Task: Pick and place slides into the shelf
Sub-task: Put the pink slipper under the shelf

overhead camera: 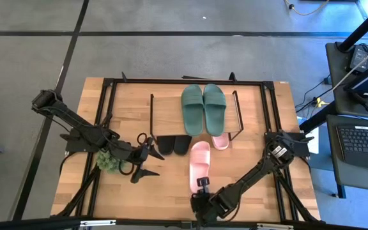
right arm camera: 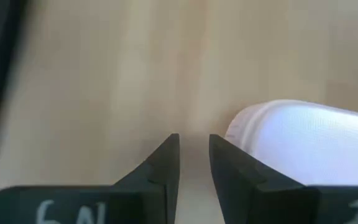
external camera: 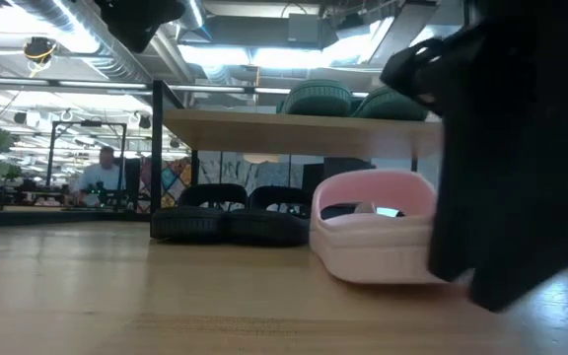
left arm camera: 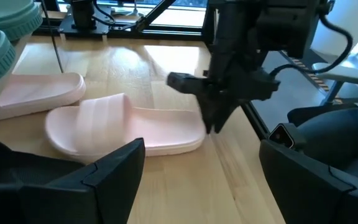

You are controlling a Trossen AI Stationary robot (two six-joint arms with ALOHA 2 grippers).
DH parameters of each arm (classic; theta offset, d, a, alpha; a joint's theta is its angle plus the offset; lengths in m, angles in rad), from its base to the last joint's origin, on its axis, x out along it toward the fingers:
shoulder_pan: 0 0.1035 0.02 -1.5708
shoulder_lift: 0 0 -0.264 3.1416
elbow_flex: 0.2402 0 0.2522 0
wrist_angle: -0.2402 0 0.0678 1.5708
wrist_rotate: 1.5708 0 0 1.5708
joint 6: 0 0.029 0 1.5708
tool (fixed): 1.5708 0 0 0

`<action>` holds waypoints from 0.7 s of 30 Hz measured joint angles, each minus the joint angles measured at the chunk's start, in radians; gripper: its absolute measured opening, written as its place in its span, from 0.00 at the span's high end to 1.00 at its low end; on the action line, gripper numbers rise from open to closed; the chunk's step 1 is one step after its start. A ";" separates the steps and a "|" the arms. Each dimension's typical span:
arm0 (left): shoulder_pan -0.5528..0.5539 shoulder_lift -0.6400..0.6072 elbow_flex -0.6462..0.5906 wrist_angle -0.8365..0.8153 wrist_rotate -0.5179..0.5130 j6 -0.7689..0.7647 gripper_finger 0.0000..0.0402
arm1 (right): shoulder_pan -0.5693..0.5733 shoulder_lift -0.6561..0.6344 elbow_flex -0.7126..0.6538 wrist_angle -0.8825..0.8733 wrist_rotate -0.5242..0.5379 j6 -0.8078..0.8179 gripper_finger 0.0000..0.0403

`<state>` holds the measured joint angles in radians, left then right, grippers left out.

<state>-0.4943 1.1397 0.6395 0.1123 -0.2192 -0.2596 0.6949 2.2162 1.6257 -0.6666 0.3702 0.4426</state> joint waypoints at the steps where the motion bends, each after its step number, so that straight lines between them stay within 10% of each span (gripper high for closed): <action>1: 0.000 0.000 0.000 0.000 0.000 0.000 0.24 | -0.008 0.000 0.000 -0.012 0.002 0.000 0.78; 21: 0.000 0.000 0.000 -0.026 0.000 0.060 0.24 | -0.172 -0.001 -0.001 -0.186 0.033 -0.063 0.78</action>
<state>-0.4942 1.1397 0.6395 0.0860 -0.2192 -0.1997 0.5226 2.2150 1.6251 -0.8522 0.4028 0.3795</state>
